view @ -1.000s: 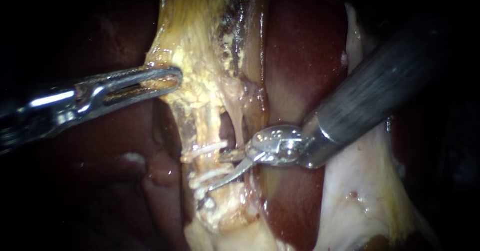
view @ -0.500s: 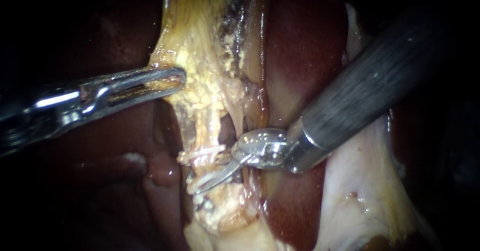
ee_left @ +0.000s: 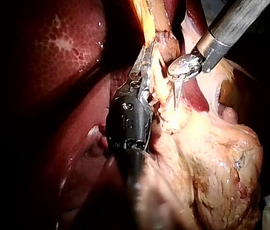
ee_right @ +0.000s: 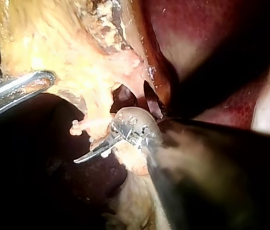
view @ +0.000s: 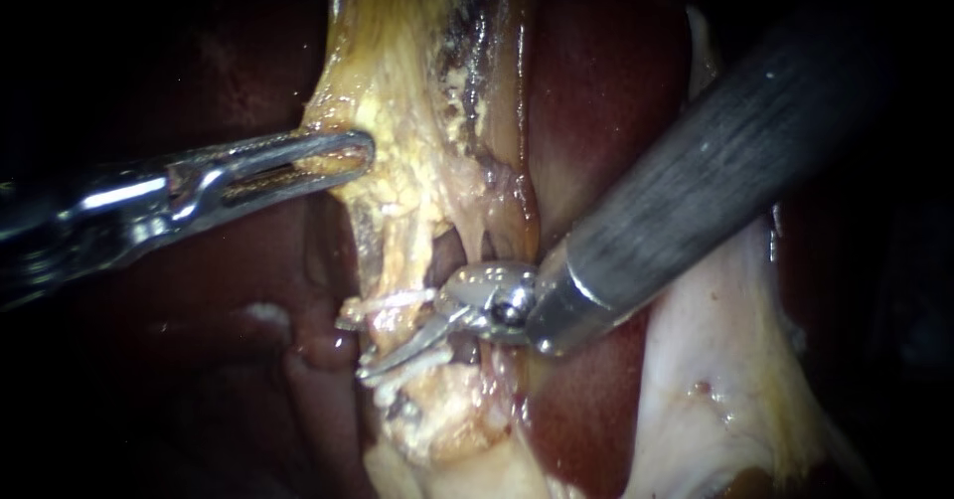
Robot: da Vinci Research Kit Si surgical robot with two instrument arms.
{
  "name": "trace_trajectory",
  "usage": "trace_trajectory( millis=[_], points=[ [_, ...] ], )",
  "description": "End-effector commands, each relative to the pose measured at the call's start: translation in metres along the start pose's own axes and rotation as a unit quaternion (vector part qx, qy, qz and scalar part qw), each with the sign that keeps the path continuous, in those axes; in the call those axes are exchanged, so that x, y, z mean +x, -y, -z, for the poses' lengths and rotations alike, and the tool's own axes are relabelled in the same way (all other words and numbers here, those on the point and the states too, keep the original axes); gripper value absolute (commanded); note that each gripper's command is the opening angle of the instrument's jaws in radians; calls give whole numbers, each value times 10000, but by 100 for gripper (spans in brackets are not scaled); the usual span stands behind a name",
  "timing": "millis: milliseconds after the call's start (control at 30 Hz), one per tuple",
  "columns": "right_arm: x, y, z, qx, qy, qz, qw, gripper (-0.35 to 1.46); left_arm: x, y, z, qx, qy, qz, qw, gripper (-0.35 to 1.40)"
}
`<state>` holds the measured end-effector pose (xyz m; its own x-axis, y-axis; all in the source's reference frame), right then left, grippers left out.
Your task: Go to the cutting position left tube
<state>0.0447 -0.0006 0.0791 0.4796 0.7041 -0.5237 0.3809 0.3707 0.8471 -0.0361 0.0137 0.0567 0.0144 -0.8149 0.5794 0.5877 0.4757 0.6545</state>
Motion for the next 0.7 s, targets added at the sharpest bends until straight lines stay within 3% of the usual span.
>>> trace_trajectory(
  millis=[33,233,700],
  points=[
    [0,-1,-2,4,-15,-19,10000,105,0,0,0,-6,0,-1,10000,-35],
    [-2,-7,-12,41,-55,-111,9999,103,0,1,-2,-12,3,-1,10000,-35],
    [-4,-8,-11,54,-43,-134,9999,103,1,1,-1,-10,2,-2,10000,-35]
  ],
)
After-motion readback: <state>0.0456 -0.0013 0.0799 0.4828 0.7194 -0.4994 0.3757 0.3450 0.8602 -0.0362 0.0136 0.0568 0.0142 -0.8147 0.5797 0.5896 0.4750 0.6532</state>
